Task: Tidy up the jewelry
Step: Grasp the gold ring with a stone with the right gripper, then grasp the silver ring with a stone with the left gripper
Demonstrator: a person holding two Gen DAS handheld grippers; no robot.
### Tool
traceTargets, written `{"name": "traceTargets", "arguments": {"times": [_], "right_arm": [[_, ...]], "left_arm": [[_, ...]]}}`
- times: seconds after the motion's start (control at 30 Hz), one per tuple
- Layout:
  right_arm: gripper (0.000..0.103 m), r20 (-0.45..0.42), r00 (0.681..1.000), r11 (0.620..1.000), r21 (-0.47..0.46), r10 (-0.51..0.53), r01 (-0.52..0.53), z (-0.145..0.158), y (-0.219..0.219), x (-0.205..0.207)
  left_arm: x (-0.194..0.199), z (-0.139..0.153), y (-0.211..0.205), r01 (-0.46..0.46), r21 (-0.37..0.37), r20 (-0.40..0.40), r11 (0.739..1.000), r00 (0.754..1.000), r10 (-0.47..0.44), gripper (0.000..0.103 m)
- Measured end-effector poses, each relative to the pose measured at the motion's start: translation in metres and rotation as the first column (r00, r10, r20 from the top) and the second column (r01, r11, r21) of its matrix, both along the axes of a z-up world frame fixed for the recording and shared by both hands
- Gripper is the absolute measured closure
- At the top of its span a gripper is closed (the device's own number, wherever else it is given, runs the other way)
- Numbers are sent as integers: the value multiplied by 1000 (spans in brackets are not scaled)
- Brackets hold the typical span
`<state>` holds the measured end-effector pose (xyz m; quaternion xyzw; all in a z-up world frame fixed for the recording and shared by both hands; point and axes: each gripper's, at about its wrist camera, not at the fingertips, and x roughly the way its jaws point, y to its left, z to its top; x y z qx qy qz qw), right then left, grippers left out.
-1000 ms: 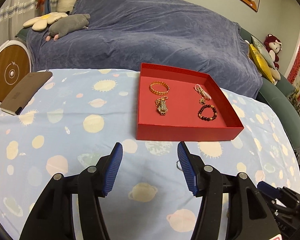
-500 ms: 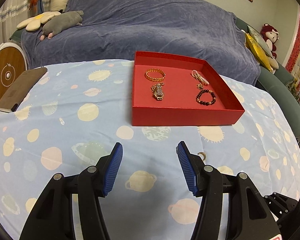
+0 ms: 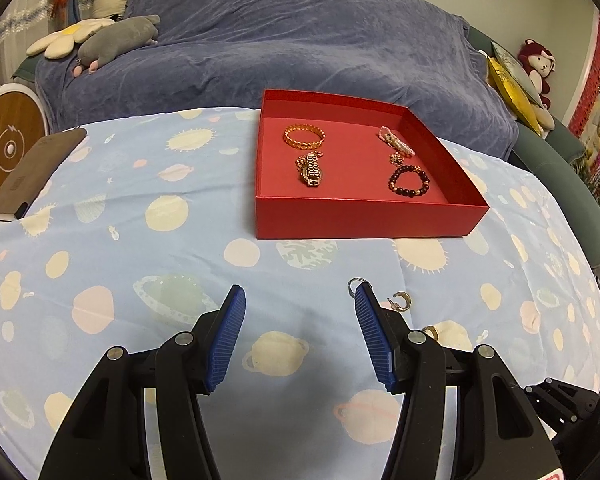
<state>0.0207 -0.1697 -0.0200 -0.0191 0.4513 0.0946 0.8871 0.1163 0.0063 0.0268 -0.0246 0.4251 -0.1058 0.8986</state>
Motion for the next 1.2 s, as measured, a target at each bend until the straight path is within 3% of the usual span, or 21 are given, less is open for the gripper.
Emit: {"name": "traceTargets", "arguments": {"times": [0.37, 1.0, 1.2], "right_arm": [[85, -15, 1000, 1000, 24, -5, 5, 1, -1, 4], [85, 4, 996, 991, 104, -84, 83, 18, -25, 15], [85, 2, 995, 988, 121, -96, 95, 21, -29, 15]], "left_arm": [[-1, -3, -5, 2, 8, -9, 1000, 1000, -2, 36], [5, -25, -34, 54, 33, -58, 998, 997, -52, 36], [12, -36, -43, 57, 11, -79, 998, 995, -56, 36]]}}
